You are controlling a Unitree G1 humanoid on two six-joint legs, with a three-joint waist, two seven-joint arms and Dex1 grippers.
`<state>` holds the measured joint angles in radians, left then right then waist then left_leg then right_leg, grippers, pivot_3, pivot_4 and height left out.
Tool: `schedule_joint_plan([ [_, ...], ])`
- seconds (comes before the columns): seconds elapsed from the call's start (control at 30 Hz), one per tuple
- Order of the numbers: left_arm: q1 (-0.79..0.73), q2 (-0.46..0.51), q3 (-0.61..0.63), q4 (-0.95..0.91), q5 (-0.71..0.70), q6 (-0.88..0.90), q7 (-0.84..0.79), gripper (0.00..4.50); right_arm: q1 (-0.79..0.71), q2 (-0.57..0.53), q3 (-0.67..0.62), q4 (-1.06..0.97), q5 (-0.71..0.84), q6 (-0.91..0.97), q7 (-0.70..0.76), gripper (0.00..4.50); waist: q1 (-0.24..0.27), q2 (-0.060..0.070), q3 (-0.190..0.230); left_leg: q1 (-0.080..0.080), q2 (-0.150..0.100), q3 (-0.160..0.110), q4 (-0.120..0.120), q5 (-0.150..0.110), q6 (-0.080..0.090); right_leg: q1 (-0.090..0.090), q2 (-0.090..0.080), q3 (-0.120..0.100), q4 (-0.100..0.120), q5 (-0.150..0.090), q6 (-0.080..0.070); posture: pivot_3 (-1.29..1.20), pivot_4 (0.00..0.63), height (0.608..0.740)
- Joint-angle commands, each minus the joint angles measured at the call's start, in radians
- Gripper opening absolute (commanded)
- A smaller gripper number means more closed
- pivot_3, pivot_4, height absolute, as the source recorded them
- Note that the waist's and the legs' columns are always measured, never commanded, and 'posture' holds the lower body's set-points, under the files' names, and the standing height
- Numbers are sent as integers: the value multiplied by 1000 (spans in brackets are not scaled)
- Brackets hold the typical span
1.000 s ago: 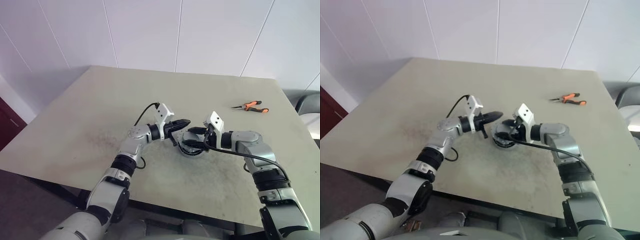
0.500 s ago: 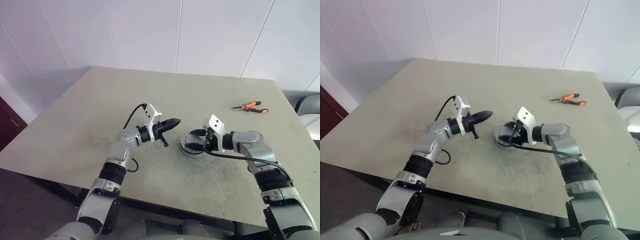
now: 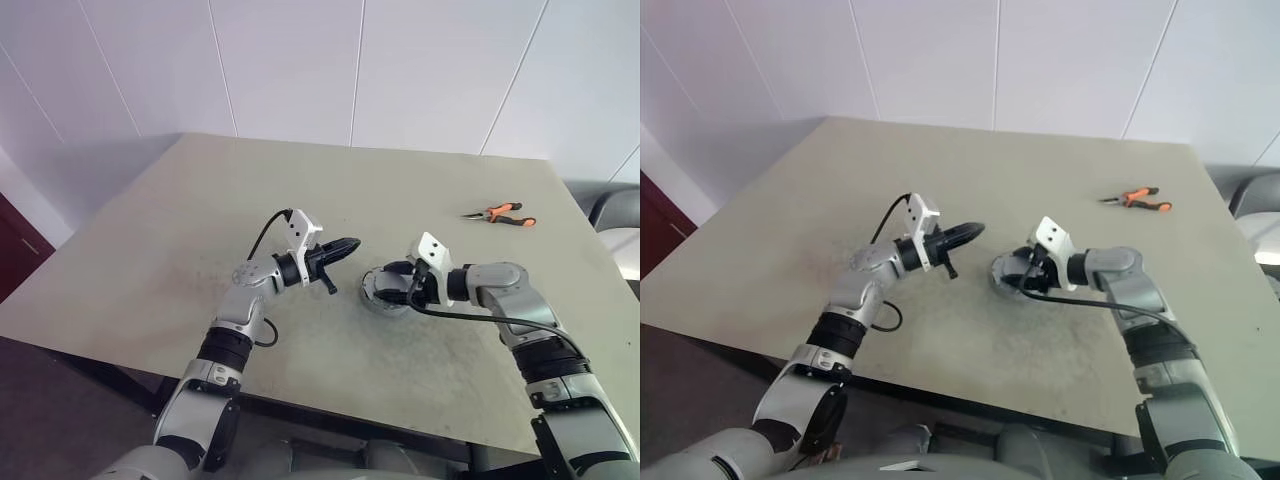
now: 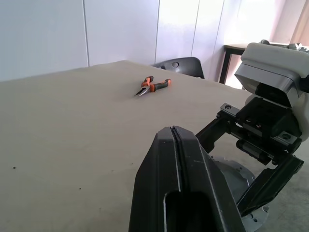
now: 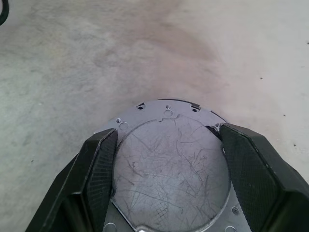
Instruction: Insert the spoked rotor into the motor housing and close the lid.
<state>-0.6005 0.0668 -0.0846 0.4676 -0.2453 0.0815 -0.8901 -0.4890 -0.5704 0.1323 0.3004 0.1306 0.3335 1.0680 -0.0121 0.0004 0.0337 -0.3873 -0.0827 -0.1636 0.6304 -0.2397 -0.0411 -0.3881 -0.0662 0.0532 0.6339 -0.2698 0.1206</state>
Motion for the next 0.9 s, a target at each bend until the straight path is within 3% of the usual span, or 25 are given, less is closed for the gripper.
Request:
schedule_joint_plan([
  [0.03,-7,-1,0,-29,-10,-10,2,39,-21,14,-4,7,-2,-25,-21,3035,-1,0,0,1,0,0,0,0,0,1,0,0,0,0,0,0,0,740],
  [0.3,-7,-3,-3,-24,-10,-10,4,39,-23,24,1,58,-21,-87,-47,3035,0,0,0,15,2,4,-1,0,0,15,2,0,-1,0,-1,0,0,740],
  [0.9,0,-4,-14,-26,-6,-9,6,39,-27,8,19,96,-46,-91,-55,3035,1,0,0,15,4,4,0,0,0,15,2,0,-1,0,-1,0,0,740],
])
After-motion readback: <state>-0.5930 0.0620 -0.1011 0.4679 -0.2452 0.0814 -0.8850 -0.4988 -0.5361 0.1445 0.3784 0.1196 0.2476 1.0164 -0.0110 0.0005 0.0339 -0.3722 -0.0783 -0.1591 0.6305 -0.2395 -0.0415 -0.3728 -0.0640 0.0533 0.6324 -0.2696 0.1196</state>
